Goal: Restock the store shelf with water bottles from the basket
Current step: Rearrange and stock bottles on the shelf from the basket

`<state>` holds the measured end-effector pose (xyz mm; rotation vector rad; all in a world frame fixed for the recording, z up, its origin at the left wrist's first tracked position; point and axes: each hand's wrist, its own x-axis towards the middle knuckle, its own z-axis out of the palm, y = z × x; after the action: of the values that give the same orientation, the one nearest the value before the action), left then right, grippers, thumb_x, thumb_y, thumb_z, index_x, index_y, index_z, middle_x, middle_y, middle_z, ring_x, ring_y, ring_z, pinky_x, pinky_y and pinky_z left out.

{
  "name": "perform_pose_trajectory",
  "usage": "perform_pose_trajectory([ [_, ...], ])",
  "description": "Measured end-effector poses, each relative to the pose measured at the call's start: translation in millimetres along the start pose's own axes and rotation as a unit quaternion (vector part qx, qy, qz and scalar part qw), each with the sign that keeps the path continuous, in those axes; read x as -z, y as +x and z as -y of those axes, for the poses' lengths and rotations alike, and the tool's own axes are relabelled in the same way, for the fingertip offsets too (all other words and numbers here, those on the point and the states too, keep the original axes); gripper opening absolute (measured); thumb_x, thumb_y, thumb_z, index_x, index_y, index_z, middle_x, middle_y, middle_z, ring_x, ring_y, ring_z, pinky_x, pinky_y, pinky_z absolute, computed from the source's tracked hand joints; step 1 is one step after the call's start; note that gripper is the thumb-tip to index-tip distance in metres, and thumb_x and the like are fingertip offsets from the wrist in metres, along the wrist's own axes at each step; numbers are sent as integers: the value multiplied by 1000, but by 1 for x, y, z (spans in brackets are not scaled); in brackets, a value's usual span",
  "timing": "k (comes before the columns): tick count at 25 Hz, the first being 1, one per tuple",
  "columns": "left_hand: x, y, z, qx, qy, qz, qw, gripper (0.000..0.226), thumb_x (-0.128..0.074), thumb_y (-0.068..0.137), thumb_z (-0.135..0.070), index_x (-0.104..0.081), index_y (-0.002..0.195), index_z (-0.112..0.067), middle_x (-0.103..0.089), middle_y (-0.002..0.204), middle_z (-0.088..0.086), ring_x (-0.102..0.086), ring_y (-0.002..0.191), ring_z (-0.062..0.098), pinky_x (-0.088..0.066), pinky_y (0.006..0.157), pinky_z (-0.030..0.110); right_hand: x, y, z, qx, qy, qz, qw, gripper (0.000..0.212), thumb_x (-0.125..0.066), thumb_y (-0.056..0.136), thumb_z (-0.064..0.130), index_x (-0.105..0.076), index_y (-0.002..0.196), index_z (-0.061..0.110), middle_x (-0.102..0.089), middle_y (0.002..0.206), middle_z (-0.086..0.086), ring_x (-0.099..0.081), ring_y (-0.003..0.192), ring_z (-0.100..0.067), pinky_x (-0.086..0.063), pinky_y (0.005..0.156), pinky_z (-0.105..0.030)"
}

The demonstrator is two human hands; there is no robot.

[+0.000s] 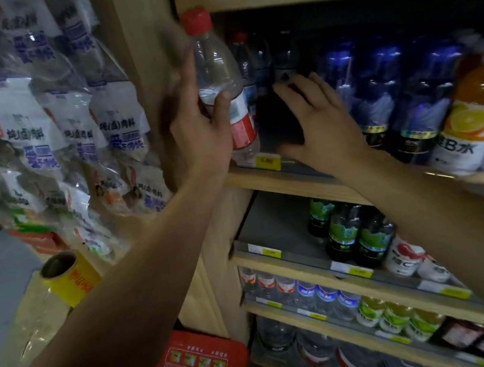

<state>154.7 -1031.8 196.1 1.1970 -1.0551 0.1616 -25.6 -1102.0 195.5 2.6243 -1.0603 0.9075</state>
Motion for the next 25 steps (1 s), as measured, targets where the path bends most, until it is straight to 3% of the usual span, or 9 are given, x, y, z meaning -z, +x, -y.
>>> perform_pose_trajectory([
  [4,-30,3,-4,-34,-29,31,999,63,-60,95,-23,-33,152,-16,-53,145,4,-53,130,14,-46,106,32,25,-19,-8,-38,-21,-13,999,98,-79,77,40,-22,156,24,-16,163,-7,-7,150,-32,-19,121,-46],
  [8,-53,3,0,-36,-33,26,998,65,-60,95,-21,-30,152,-12,-46,145,-7,-42,127,-4,-37,102,10,35,-32,-22,-72,-37,-23,996,98,-80,76,42,-24,155,24,-15,163,-8,-6,150,-32,-20,121,-48],
  [12,-63,0,16,-26,-19,40,999,64,-61,95,-24,-33,152,-14,-52,145,4,-51,128,10,-43,103,19,34,-33,-28,-85,-66,-28,994,98,-79,76,43,-23,155,24,-15,163,-7,-6,151,-32,-18,121,-47],
  [14,-66,-2,23,-25,18,54,998,64,-62,94,-19,-35,152,-14,-61,134,12,-52,117,11,-41,91,9,32,-31,-28,-91,-69,-28,993,98,-78,78,44,-22,155,25,-13,163,-7,-5,151,-32,-16,121,-46],
  [16,-68,1,28,-32,68,74,994,64,-64,93,-19,-36,151,-16,-67,116,19,-54,98,19,-41,78,16,30,-28,-28,-90,-76,-29,993,98,-78,78,44,-21,155,25,-12,163,-8,-4,151,-32,-16,121,-47],
  [18,-72,9,31,-27,107,118,987,66,-64,94,-26,-33,153,-22,-69,106,14,-59,79,17,-45,73,23,29,-24,-27,-90,-79,-25,992,98,-77,78,44,-21,155,25,-11,164,-8,-3,151,-32,-15,121,-47],
  [22,-81,17,38,-26,137,147,979,67,-62,95,-31,-29,154,-28,-69,114,14,-66,89,25,-49,75,31,26,-15,-24,-79,-85,-27,993,97,-78,78,43,-21,155,24,-13,163,-10,-4,151,-34,-11,122,-50],
  [25,-81,13,43,-28,127,143,981,73,-65,93,-37,-26,155,-30,-70,97,10,-61,71,18,-50,65,31,23,-11,-23,-62,-90,-46,993,96,-79,76,42,-26,154,23,-18,162,-12,-8,150,-36,-11,121,-52],
])
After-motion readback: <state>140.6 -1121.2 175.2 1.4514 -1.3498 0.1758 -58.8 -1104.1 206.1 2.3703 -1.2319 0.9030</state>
